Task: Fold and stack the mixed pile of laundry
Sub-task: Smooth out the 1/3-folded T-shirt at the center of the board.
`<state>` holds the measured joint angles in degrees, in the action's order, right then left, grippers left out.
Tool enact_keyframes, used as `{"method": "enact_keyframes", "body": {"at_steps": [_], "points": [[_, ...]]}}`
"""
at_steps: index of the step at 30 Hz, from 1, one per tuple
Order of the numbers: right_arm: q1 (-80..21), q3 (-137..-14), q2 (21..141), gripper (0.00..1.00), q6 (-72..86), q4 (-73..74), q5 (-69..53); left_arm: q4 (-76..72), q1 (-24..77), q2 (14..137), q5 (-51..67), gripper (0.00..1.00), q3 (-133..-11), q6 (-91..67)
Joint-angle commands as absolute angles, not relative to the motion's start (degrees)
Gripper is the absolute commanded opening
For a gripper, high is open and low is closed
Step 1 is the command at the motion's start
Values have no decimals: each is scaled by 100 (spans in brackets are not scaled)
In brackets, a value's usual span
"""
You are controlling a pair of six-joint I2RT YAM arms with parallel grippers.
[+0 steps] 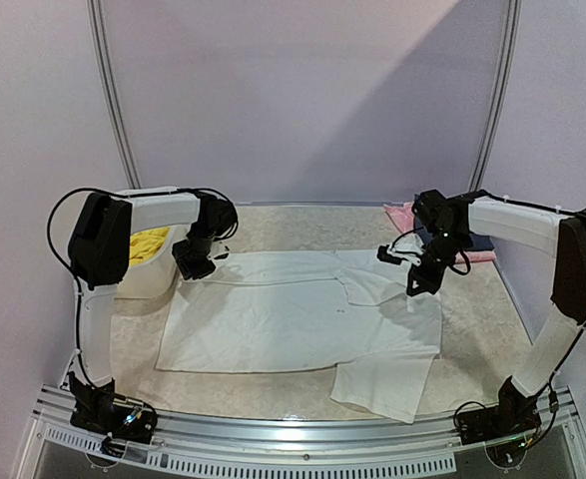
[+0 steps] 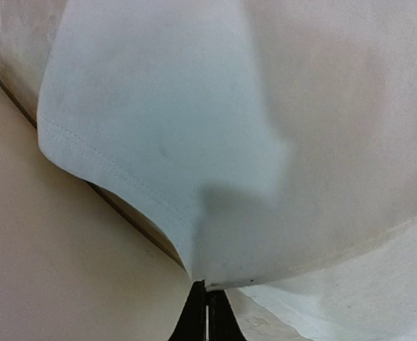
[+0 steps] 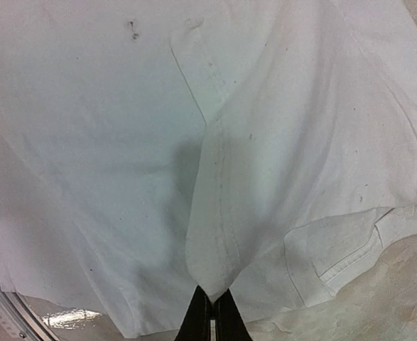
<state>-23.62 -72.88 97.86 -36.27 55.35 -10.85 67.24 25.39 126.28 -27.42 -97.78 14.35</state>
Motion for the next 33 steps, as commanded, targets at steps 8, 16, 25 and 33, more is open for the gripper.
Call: {"method": "enact_keyframes", "body": {"at_steps": [8,16,25,33], "points": [[-2540,-8136,10014,14,-2928,6151,-1473,6826,2506,12609,-2689,0,-9853,1424],[-2356,-8635,10120,34,-3461,6818,-2062,6808,2505,12542,-2685,0,-9839,1415],[-2751,-8219,10587,30,-4077,5472,-1822,6825,2506,12521,-2689,8,-9918,1340],[-3289,-8989,11667,32,-3781,4937,-1849,7201,2505,12388,-2704,25,-9891,1082]]}}
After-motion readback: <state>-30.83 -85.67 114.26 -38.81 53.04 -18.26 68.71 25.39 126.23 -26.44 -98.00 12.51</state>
